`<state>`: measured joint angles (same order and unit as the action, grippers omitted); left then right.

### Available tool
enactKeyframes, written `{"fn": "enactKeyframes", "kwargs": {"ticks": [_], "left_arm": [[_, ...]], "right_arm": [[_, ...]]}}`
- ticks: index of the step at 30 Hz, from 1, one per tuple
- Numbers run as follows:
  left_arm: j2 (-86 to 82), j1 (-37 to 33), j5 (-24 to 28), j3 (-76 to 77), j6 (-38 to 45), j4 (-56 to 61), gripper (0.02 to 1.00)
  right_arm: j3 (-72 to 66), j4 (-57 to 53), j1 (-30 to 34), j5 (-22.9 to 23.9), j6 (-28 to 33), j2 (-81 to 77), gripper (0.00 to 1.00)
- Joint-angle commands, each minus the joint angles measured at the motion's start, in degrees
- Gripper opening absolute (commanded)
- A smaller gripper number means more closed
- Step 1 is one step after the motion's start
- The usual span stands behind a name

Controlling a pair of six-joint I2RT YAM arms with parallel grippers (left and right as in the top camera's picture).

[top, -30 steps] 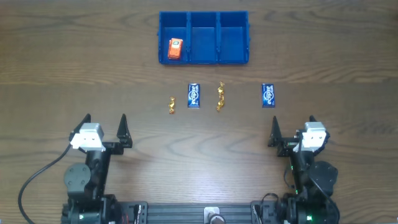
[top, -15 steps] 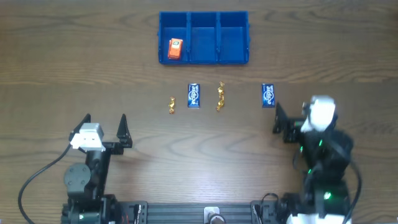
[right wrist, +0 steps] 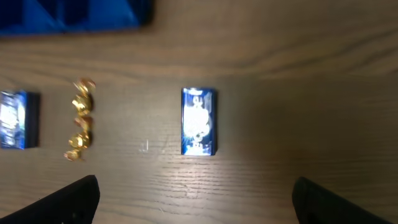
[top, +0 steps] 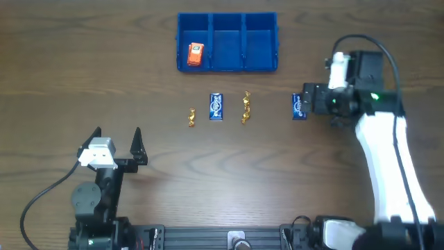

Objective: Sort Candies Into Trays

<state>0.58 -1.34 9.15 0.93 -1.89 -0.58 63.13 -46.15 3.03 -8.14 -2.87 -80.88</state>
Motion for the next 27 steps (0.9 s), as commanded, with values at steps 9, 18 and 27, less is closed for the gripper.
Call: {"fn": "enactKeyframes", "kwargs": {"ticks": [9,18,27], "left_arm": [[-0.3,-0.1,2.3,-0.7,-0.7,-2.8,0.998],[-0.3,-0.1,2.3,-0.7,-0.7,-2.8,0.998],[-0.3,-0.1,2.3,-0.7,-0.7,-2.8,0.998]], "right_arm": [[1.1,8.5,-6.1,6.9,-3.1,-18.9,1.000],[1.1,10.5,-7.3,11.6,-2.8,-22.3,0.998],[1.1,11.6,-7.6,11.9,-2.9,-25.2,1.000]]}}
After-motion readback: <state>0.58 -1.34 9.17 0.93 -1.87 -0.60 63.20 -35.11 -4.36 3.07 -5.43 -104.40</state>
